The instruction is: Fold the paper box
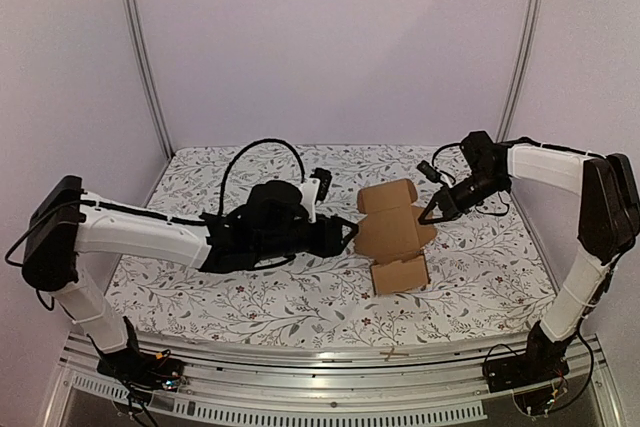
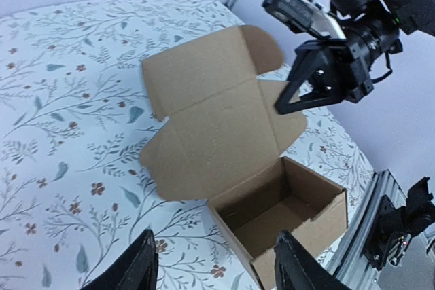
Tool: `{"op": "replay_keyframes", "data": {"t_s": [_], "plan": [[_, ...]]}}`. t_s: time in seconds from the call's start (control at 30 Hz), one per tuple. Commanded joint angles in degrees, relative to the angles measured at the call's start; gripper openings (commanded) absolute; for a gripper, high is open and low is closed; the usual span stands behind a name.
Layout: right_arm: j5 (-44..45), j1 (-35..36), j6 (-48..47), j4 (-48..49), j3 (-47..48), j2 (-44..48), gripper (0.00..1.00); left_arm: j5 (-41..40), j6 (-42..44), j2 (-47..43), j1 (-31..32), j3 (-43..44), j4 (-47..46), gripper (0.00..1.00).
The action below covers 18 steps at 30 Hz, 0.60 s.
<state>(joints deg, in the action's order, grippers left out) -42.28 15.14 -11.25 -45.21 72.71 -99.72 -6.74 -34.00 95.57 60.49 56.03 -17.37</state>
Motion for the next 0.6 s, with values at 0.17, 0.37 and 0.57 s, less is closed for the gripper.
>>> {"op": "replay_keyframes", "data": {"t_s": [0.17,0.37,0.57], "plan": [[-20.1,-1.5,-16.3,-14.5,3.7,-1.6,0.00,-17.7,7.1,-6.5,-4.4,-17.9,2.7,0.77],[-25.0,-1.5,-30.6,-27.9,7.4,-6.9,0.00,0.1,7.5,4.1,-12.7,-18.7,-15.8,0.73],[-24.8,-1.4,-31.4,-28.2,7.7,-7.8,0.00,12.9,9.5,14.3,-12.7,-11.7,-26.8,0.74]]}}
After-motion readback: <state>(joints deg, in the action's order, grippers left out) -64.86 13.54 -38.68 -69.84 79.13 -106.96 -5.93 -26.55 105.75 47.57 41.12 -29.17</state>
